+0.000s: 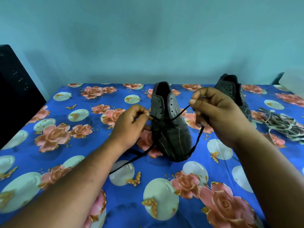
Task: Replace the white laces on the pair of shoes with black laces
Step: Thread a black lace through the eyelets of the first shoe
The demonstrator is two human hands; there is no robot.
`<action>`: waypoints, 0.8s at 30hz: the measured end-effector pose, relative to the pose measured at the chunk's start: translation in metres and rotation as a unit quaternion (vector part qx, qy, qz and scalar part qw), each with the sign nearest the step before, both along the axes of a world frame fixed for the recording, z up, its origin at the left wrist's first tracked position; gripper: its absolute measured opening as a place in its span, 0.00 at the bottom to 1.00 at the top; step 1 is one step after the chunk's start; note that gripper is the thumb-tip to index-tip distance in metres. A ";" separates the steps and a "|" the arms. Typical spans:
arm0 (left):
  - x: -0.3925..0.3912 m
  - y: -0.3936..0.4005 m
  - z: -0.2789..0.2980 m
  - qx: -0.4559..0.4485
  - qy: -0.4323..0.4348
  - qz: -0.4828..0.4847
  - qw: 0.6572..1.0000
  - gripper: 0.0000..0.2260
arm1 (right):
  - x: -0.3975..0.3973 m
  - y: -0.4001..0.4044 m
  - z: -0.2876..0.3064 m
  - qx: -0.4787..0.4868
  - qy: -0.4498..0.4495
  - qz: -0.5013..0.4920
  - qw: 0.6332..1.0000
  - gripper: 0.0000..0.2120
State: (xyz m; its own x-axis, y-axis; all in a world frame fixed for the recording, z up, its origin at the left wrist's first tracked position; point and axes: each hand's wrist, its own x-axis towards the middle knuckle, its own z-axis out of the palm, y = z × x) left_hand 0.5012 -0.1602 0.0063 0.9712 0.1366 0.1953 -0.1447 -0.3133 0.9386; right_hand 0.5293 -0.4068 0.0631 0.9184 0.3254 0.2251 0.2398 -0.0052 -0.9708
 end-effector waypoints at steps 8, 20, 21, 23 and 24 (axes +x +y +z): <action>0.007 0.006 0.003 -0.124 0.065 0.094 0.986 0.08 | 0.007 0.004 -0.032 -0.341 -0.064 -0.051 0.936 0.37; 0.008 0.014 -0.008 0.155 -0.083 0.073 0.982 0.19 | 0.009 0.003 -0.035 -0.368 -0.072 -0.031 0.926 0.48; 0.005 0.008 -0.010 0.196 -0.084 0.031 0.976 0.18 | 0.009 0.004 -0.036 -0.370 -0.072 -0.033 0.926 0.48; 0.002 0.000 -0.012 0.217 -0.083 -0.001 0.973 0.10 | 0.010 0.005 -0.037 -0.366 -0.072 -0.034 0.927 0.48; 0.003 -0.001 -0.014 0.211 -0.088 -0.005 0.974 0.06 | 0.011 0.005 -0.038 -0.363 -0.072 -0.032 0.928 0.46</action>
State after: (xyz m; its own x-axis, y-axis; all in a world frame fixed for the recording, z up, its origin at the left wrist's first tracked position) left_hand 0.5041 -0.1614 -0.0074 0.9186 -0.0014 0.3951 -0.2966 -0.6632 0.6872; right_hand 0.5405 -0.4022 0.0246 0.9184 0.3855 0.0892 0.3433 -0.6642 -0.6640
